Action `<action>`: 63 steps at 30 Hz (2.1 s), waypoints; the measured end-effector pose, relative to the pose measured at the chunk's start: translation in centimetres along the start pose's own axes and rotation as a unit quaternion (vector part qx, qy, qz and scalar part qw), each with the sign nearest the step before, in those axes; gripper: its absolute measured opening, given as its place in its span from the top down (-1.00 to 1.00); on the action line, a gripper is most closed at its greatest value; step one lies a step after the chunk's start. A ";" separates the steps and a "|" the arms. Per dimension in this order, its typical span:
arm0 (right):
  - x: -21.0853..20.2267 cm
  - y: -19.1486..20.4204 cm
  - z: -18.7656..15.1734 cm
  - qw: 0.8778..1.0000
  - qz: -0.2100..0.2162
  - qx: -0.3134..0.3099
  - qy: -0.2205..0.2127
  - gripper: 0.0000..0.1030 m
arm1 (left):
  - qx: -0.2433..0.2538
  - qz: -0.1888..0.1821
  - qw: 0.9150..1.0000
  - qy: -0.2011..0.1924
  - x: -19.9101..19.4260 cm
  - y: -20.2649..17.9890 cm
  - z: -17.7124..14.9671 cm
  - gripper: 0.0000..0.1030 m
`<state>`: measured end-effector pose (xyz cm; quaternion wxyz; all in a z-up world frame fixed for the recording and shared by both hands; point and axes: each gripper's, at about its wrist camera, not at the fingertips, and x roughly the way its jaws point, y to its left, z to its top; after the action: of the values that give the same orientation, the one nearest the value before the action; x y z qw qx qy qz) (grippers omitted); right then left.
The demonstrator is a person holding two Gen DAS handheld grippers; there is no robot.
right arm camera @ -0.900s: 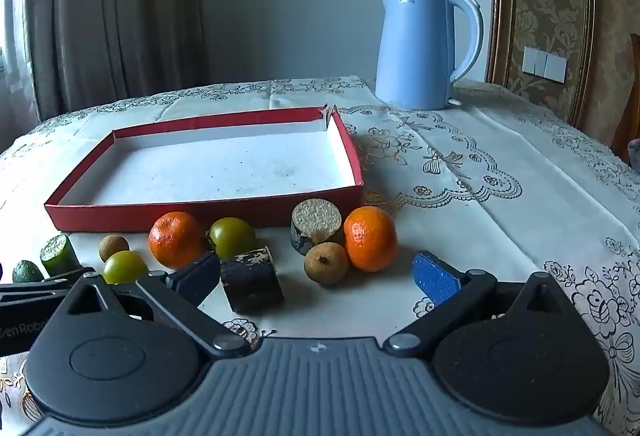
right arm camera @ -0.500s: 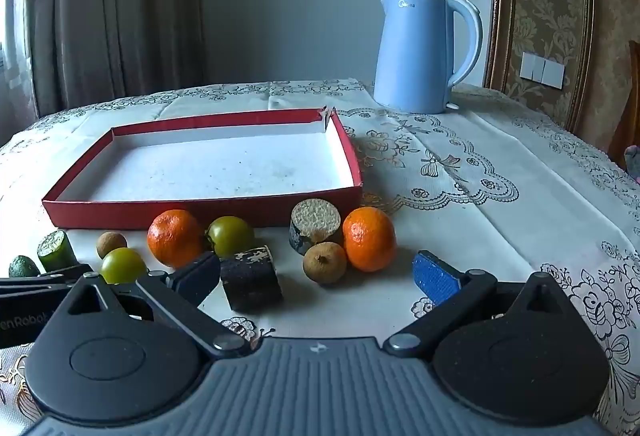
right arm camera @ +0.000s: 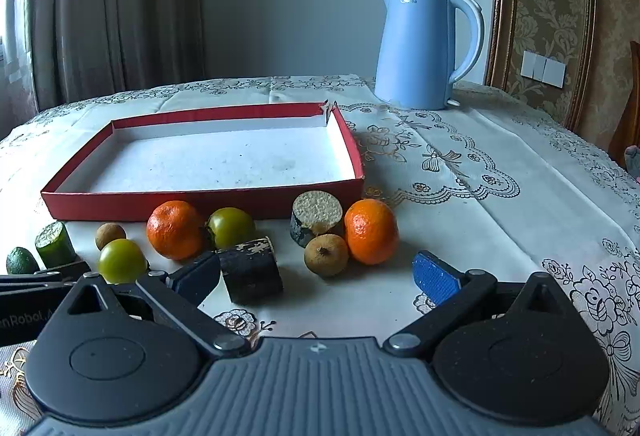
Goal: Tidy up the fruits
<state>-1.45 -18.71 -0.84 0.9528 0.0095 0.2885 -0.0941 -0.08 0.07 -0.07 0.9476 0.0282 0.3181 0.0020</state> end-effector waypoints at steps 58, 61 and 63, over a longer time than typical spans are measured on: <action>1.2 -0.4 -0.4 0.999 0.014 0.012 0.031 -1.00 | -0.003 0.014 1.000 -0.005 0.3 0.8 -0.8 -1.00; 1.3 -0.5 -0.5 0.999 0.018 0.015 0.032 -1.00 | -0.001 0.014 1.000 -0.008 0.3 0.8 -0.9 -1.00; 1.3 -0.4 -0.5 0.999 0.017 0.009 0.031 -1.00 | 0.001 0.014 1.000 -0.012 0.2 0.9 -1.0 -1.00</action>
<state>-0.76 -19.32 -1.90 0.9447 0.0262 0.3168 -0.0801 -0.51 1.01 -0.87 0.9513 0.0333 0.3062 0.0146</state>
